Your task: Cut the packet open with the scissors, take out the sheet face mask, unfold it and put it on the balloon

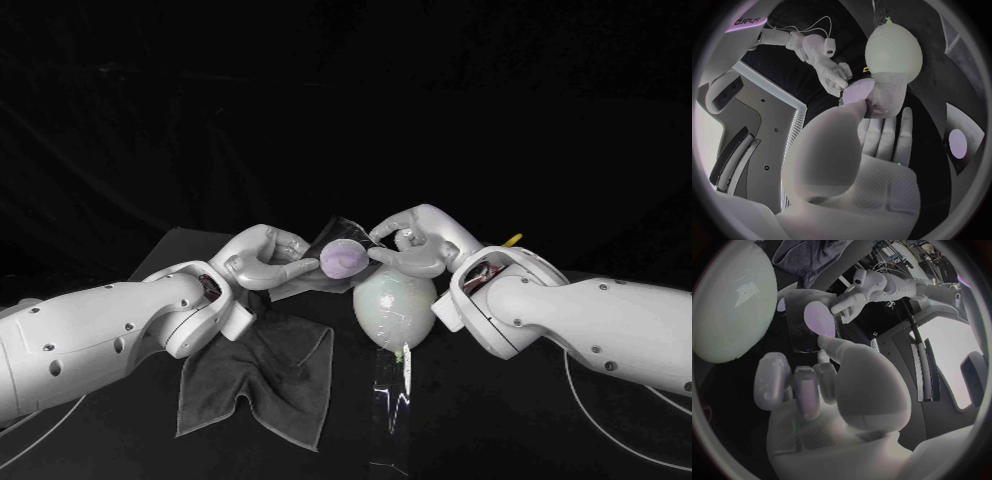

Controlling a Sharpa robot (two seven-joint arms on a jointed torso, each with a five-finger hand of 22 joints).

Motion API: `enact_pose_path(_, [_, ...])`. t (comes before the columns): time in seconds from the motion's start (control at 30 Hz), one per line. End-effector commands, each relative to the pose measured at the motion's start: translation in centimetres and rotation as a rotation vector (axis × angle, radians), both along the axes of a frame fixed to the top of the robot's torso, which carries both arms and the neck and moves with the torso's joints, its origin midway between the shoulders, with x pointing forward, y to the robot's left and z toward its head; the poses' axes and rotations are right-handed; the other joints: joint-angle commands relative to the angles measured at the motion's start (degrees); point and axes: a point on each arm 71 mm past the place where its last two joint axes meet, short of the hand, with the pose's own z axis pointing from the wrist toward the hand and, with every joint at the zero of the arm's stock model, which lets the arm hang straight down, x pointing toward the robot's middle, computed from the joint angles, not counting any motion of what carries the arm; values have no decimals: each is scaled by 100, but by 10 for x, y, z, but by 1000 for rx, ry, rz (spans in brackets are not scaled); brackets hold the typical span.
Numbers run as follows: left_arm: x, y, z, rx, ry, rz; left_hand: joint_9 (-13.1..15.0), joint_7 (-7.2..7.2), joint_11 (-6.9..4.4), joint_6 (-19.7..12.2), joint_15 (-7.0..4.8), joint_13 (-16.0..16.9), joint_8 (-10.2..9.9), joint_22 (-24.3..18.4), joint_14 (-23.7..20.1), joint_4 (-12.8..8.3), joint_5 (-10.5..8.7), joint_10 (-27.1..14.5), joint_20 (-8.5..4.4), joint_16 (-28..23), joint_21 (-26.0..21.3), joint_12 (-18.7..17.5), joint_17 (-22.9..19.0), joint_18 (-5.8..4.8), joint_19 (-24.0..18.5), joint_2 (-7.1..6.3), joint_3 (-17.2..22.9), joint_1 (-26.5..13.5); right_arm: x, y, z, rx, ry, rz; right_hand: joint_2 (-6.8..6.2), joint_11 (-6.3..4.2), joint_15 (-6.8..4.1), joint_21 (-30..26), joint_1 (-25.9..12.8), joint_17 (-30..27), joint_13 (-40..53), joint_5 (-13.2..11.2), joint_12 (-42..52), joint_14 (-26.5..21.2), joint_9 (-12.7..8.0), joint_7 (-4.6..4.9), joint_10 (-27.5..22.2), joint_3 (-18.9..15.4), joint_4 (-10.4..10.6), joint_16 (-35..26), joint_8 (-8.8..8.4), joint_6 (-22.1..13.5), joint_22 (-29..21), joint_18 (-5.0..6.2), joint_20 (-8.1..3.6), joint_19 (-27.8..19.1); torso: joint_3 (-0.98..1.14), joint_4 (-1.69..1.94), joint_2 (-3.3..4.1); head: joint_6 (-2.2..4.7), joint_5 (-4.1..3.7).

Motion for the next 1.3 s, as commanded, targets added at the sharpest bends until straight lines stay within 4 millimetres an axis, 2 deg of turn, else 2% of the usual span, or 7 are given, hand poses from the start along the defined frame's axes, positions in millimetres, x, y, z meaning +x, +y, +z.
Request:
enact_pose_path(0.03, [0, -1, -1, 18, 1, -14, 44, 25, -23, 28, -26, 6, 46, 1, 58, -67, 27, 85, -2, 49, 0, 13, 19, -20, 63, 54, 63, 119, 0, -1, 2, 9, -15, -10, -54, -15, -51, 30, 1, 1030, 717, 0, 38, 499, 583, -4, 130, 13, -7, 22, 367, -14, 1013, -56, -17, 10, -1, -4, 2, 2, 7])
enact_pose_path(0.23, [0, -5, -2, 46, -3, -23, 102, -2, -62, 49, -68, 8, 131, 37, 199, -103, 26, 253, -20, 138, 82, 27, 70, 39, 169, 84, 151, 52, 0, -1, 2, 11, -11, -6, -65, -18, -54, 20, -7, 1026, 713, 0, 33, 498, 591, -6, 128, 19, -14, 21, 378, -17, 1010, -54, -19, 5, 0, -6, 6, -7, 19])
enact_pose_path(0.33, [0, -6, -2, 63, -11, -15, 164, -41, -116, 71, -127, 21, 210, 122, 358, -143, 28, 438, -65, 253, 261, 66, 128, 149, 387, 108, 134, -16, -1, -1, 2, 15, -6, -4, -68, -18, -54, 11, -10, 1014, 689, 1, 11, 495, 593, -6, 112, 21, -15, 18, 380, -19, 1007, -52, -19, 1, 2, -4, 3, -8, 19])
enact_pose_path(0.53, [0, -5, -2, 92, -28, 12, 276, -104, -198, 109, -220, 30, 319, 286, 554, -213, 24, 674, -126, 447, 566, 93, 229, 252, 600, 158, 57, -119, -2, -1, 2, 27, 4, 8, -68, -18, -56, -17, -22, 999, 628, 1, -50, 492, 598, -4, 72, 36, -17, 14, 384, -37, 999, -46, -21, -12, 2, -9, -1, -3, 9])
enact_pose_path(1.3, [4, -1, -4, 152, -58, 45, 359, -125, -226, 105, -253, 29, 367, 405, 578, -272, 26, 771, -160, 543, 756, 69, 284, 263, 586, 204, 62, -154, -8, -11, 4, 106, 50, 18, -62, -6, -49, -155, -78, 932, 471, 1, -219, 474, 618, 12, -37, 95, -22, -6, 401, -123, 960, -20, -21, -79, 1, -5, -2, 11, -48])
